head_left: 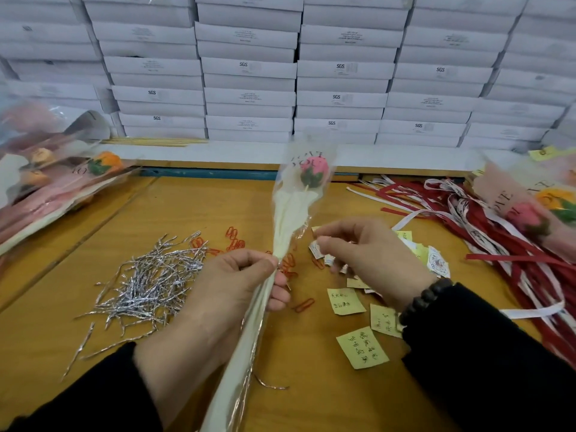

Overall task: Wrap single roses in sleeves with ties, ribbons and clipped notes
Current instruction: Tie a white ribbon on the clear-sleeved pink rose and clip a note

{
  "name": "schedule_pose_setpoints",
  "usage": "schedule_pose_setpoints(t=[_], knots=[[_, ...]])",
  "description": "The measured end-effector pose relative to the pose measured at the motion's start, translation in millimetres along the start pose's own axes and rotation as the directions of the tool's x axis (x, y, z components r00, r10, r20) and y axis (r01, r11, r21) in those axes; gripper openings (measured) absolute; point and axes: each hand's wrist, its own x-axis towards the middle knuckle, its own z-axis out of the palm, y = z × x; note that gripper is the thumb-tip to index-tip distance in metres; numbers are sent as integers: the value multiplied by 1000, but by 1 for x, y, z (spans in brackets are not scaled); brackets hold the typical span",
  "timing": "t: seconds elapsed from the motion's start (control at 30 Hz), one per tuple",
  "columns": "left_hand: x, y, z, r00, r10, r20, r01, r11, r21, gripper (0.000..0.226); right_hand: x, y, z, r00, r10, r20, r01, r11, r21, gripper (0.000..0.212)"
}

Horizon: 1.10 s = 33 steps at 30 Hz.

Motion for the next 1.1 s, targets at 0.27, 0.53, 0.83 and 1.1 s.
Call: schedule_pose_setpoints(t=[0.27,0.53,0.83,1.1], knots=[[3,-2,-1,998,47,-51,-44,997,60,11,7,11,-92,959,-96,-268,-142,656,-741,16],[4,-2,-2,997,73,-38,-71,996,52,10,6,54,-163,873,138,-467,-477,437,-762,20],[7,-3,-3,998,61,-35,-59,997,41,11,7,96,-175,783,155,-602,-592,480,-647,10],[8,-4,-3,997,60,-38,-59,998,36,10,13,98,-181,782,-40,-622,-503,550,-667,33]])
